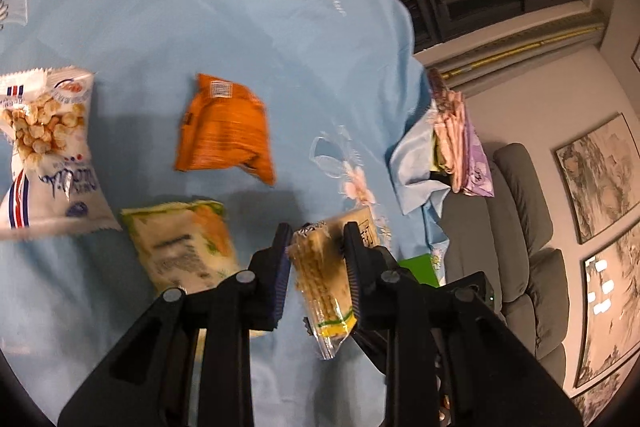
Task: Organize snacks
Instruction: 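Carry the soda cracker pack into the box and release it with the right gripper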
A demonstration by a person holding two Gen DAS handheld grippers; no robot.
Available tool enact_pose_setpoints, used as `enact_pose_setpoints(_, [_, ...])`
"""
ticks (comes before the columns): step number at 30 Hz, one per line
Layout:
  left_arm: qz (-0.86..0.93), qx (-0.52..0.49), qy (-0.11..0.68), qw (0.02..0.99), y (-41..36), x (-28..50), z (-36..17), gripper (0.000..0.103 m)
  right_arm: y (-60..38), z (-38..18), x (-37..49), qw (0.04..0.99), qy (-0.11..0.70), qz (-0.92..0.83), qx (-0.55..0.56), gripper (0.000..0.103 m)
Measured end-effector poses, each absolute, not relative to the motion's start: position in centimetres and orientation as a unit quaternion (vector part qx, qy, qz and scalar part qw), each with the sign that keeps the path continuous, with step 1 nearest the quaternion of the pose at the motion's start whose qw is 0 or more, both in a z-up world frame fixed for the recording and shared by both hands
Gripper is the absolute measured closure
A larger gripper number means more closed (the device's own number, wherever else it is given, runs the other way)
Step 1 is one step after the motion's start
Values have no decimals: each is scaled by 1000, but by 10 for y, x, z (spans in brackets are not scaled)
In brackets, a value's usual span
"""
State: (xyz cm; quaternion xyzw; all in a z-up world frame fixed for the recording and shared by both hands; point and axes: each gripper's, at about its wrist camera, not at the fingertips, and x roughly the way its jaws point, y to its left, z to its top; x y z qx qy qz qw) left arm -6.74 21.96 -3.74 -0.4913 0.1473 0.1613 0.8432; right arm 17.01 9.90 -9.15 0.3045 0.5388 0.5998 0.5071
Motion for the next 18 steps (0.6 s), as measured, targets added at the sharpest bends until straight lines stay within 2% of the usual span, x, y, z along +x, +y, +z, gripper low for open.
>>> enact_pose_setpoints(9, [116,-462,157,865,161,-34,12,77,26,-43,189,538,495,611,303,74])
enact_pose_setpoints(18, [59,-451,190,870,85,46,25,77,-71,-34,236,572,473,580,335,74])
